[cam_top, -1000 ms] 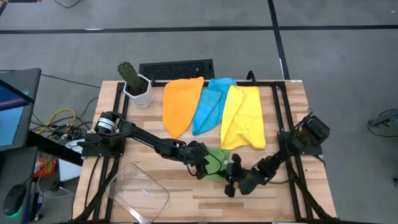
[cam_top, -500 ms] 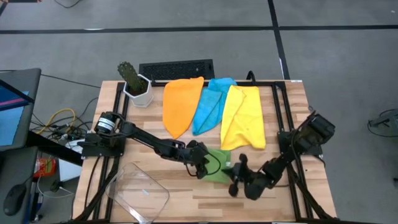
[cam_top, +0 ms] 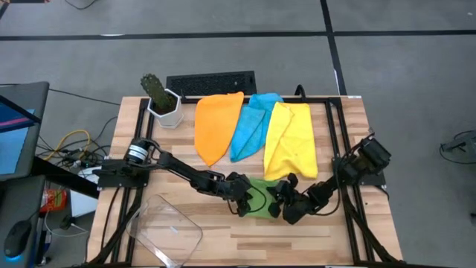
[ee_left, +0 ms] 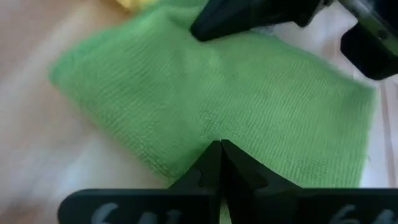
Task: Fold microfiber towels
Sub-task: Fold the green microfiber towel
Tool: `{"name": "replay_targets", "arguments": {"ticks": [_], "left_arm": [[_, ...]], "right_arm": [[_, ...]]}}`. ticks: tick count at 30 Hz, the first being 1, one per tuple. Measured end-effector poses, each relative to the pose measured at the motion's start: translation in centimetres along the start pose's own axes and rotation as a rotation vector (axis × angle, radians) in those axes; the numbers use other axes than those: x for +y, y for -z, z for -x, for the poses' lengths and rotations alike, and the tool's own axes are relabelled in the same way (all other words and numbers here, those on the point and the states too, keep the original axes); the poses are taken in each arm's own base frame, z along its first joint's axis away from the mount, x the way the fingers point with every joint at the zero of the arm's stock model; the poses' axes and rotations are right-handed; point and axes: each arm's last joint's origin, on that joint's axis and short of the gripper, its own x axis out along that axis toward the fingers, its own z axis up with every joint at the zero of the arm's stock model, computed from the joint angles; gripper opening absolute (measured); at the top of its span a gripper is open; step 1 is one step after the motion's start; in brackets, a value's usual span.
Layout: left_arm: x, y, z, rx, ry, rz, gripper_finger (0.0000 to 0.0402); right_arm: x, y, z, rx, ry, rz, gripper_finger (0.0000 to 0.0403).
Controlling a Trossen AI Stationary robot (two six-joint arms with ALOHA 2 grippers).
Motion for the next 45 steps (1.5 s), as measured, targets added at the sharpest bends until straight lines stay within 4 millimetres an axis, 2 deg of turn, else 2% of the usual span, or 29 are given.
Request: {"name": "replay_targets", "arguments": {"ticks": [5, 8, 11, 15, 22, 28, 32, 37, 39, 42, 45], "left_arm": [[-0.1, -0.3, 0.3, -0.002, 0.003, -0.005, 0.0], [-0.3, -0.6, 0.5, -0.018, 0.025, -0.008, 0.0], [-0.1, -0.2, 0.1, -0.006, 0.02, 0.002, 0.0], [-0.1, -0.3, 0.1, -0.023, 0.0, -0.002, 0.0], [0.4, -0.7, 0.0, -0.038, -0.016, -0.001, 0.0], [0.2, -2.1, 1.2, -0.062, 0.035, 0.01, 0.0], [-0.4, -3.1, 2.7, -0.077, 0.058, -0.017, 0.0], [-1.4, -2.6, 3.3, -0.095, 0.03, -0.101, 0.0], [-1.0, -2.2, 2.8, -0.097, -0.04, -0.108, 0.0], [-0.1, -2.0, 2.7, -0.121, -0.092, -0.084, 0.0], [0.4, -2.7, 2.6, -0.19, -0.07, -0.09, 0.0]], "right_arm": [[0.3, -1.3, 1.2, -0.024, -0.041, -0.018, 0.0015], [1.4, -3.2, 2.8, -0.169, -0.098, -0.065, 0.0018], [2.6, -3.9, 3.6, -0.221, -0.195, -0.007, 0.0017], [3.5, -2.5, 2.5, -0.153, -0.314, 0.024, 0.0014], [5.9, -0.6, 1.0, -0.12, -0.39, 0.026, 0.0017], [5.6, 2.6, -0.1, -0.064, -0.327, -0.035, 0.0014], [5.7, 3.4, 0.3, -0.086, -0.306, -0.051, 0.0015], [5.6, 2.2, 0.7, -0.066, -0.316, -0.052, 0.0014], [5.4, 1.5, 1.2, -0.076, -0.312, -0.047, 0.0015], [5.8, -0.6, 2.6, -0.181, -0.287, -0.046, 0.0017], [4.5, -1.1, 2.8, -0.211, -0.155, 0.019, 0.0015]]}}
